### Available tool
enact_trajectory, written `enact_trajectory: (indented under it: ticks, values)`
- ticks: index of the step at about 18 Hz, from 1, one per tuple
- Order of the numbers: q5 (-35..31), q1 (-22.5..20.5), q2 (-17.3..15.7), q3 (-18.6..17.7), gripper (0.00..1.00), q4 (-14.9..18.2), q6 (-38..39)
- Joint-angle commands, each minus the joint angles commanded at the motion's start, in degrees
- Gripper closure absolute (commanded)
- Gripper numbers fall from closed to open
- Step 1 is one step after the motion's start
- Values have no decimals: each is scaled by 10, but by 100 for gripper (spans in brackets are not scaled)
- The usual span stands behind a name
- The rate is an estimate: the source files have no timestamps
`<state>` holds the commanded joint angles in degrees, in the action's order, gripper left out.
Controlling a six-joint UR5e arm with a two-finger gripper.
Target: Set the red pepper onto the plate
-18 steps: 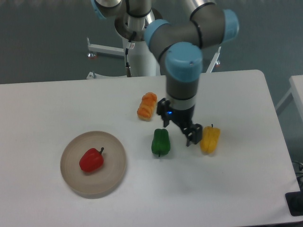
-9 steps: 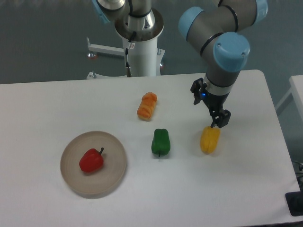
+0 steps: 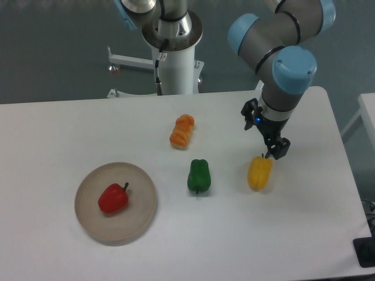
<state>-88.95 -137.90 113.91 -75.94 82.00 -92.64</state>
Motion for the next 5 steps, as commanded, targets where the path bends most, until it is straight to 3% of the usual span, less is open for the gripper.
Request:
enact_trajectory:
  ticks: [5]
  values:
    - [0, 1, 0, 1, 0, -1, 7]
